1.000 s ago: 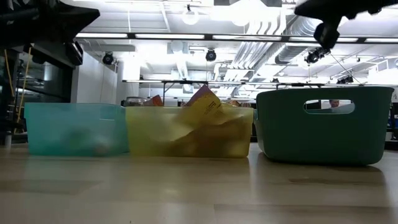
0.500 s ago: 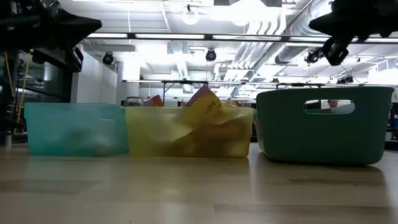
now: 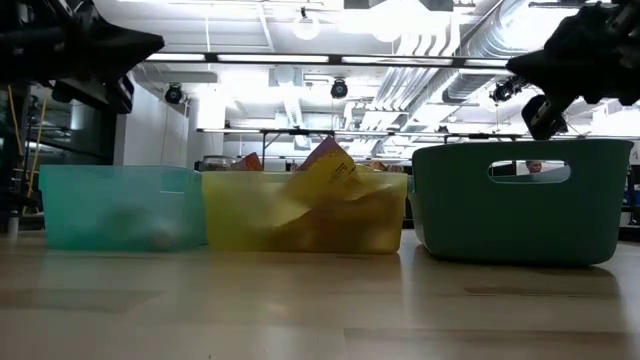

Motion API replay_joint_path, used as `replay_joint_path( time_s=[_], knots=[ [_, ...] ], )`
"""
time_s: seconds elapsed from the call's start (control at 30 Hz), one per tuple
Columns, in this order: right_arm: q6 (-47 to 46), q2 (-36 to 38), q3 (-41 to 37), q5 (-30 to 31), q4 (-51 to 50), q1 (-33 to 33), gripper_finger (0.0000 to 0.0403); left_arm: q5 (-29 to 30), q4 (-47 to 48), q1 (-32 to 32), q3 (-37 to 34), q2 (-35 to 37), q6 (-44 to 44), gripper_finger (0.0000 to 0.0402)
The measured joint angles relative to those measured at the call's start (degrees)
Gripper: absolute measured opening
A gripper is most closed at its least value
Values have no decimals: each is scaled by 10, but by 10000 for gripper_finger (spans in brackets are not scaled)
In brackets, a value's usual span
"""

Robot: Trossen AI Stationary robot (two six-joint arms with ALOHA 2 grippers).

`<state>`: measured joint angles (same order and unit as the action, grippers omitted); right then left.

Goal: Sort candy
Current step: Return to Home Position

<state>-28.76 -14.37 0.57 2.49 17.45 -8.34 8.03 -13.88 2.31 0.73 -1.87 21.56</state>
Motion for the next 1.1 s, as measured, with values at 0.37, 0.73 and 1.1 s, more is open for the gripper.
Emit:
replay_joint_path(
  time_s=[0.37,0.73,1.1],
  knots=[
    [73,3,0,-26,-5,-1,0,0,108,0,0,0,7,0],
    [42,2,0,-31,-99,-1,0,0,122,0,0,-1,8,0],
    [33,0,1,-30,-171,-1,0,0,121,0,0,-1,8,0]
  ],
)
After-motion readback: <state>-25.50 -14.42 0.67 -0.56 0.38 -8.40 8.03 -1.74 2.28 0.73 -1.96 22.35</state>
